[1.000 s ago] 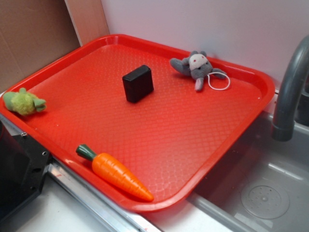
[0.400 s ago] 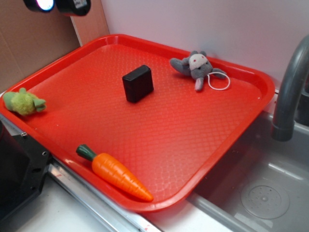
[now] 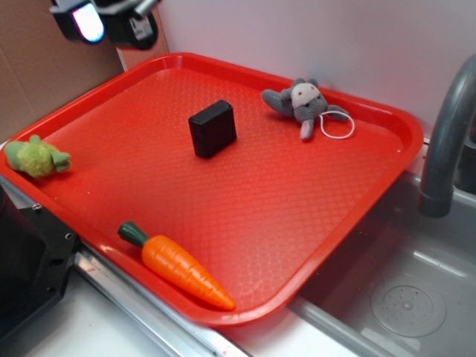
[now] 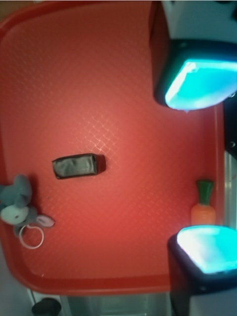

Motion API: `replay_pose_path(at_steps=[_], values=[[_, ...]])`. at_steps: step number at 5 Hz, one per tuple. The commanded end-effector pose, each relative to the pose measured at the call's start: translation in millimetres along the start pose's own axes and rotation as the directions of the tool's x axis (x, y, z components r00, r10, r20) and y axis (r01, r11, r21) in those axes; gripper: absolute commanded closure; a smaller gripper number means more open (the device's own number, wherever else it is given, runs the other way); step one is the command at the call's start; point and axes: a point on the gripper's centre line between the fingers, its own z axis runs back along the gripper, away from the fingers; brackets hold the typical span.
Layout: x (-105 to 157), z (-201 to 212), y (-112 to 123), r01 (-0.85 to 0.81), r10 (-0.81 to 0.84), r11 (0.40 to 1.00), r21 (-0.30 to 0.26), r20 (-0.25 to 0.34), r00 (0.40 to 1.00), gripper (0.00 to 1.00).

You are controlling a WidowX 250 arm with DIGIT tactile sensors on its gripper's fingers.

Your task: Grab the black box.

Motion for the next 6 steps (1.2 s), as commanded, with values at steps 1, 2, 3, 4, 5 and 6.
replay_pose_path(at_steps=[1,2,3,4,5,6], values=[[33,-29,17,-0.016,0.015,1.000,0.009,0.112,0.994,0.00],[44,-44,22,-0.034,0.028,0.997,0.070,0.088,0.996,0.00],[44,-44,22,-0.034,0.028,0.997,0.070,0.088,0.996,0.00],[44,-44,22,-0.034,0.028,0.997,0.070,0.088,0.996,0.00],[61,-66,9,0.023,-0.035,0.993,0.116,0.104,0.994,0.00],[81,-99,-13,0.097,-0.107,0.987,0.125,0.080,0.991,0.00]])
